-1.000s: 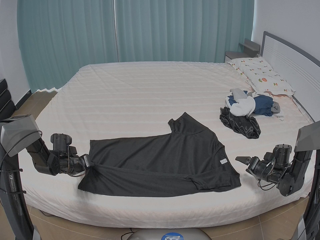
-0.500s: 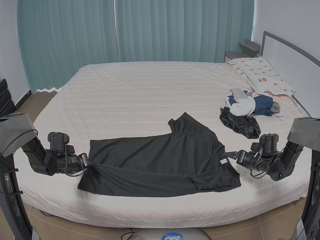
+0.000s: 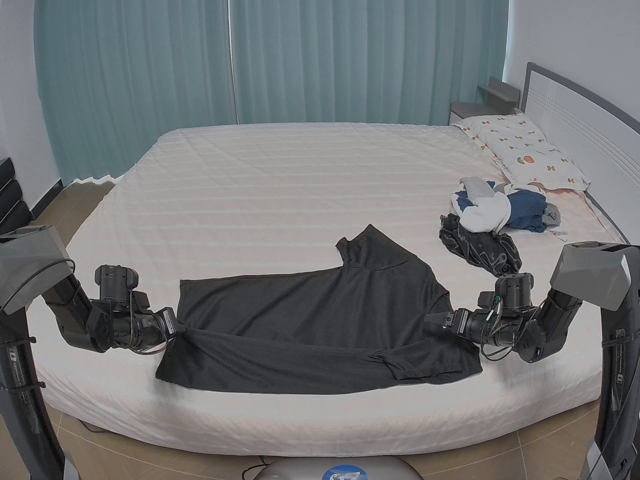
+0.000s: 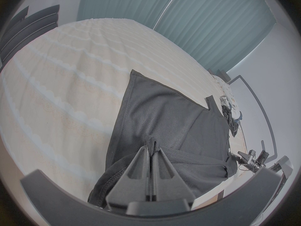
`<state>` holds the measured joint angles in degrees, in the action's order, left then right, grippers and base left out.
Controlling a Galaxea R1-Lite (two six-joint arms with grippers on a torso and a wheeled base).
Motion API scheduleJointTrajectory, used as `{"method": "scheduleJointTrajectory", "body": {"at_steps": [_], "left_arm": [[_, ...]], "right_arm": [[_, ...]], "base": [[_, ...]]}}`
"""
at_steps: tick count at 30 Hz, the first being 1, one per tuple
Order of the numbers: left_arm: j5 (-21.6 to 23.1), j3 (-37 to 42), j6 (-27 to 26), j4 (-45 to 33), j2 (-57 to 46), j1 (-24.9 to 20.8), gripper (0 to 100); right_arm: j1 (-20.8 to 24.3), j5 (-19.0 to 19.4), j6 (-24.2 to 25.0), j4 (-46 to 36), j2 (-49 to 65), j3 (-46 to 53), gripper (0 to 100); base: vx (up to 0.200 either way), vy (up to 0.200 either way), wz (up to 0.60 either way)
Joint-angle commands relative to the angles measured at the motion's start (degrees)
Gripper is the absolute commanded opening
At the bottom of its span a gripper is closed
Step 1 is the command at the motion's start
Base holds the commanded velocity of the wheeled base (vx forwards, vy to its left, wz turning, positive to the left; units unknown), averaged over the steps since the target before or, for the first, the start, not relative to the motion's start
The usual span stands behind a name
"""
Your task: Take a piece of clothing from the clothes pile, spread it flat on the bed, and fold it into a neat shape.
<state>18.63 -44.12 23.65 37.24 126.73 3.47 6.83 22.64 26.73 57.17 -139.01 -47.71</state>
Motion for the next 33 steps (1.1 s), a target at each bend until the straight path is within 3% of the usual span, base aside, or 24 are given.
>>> {"method": "scheduleJointTrajectory", "body": {"at_steps": [1,7,8,19,33], "left_arm": [[0.01,0.0,0.08,0.02,0.0,0.04,0],[0.01,0.0,0.08,0.02,0.09,0.04,0],[0.01,0.0,0.08,0.02,0.09,0.04,0],[0.01,0.44,1.05,0.02,-0.7,0.04,0],[-0.08,2.98,0.96,-0.59,-6.59,0.39,0]], "right_arm": [[-0.15,0.04,-0.02,0.04,-1.09,-0.27,100],[-0.15,0.3,-0.63,0.04,-1.44,0.52,100],[-0.15,0.39,-0.81,0.13,-1.44,0.69,0],[-0.59,1.62,-0.54,1.62,-0.12,3.42,0],[-1.9,3.91,0.51,5.76,10.78,13.52,0]], "base": [[0.0,0.0,0.0],[0.0,0.0,0.0],[0.0,0.0,0.0],[0.0,0.0,0.0],[0.0,0.0,0.0]]}}
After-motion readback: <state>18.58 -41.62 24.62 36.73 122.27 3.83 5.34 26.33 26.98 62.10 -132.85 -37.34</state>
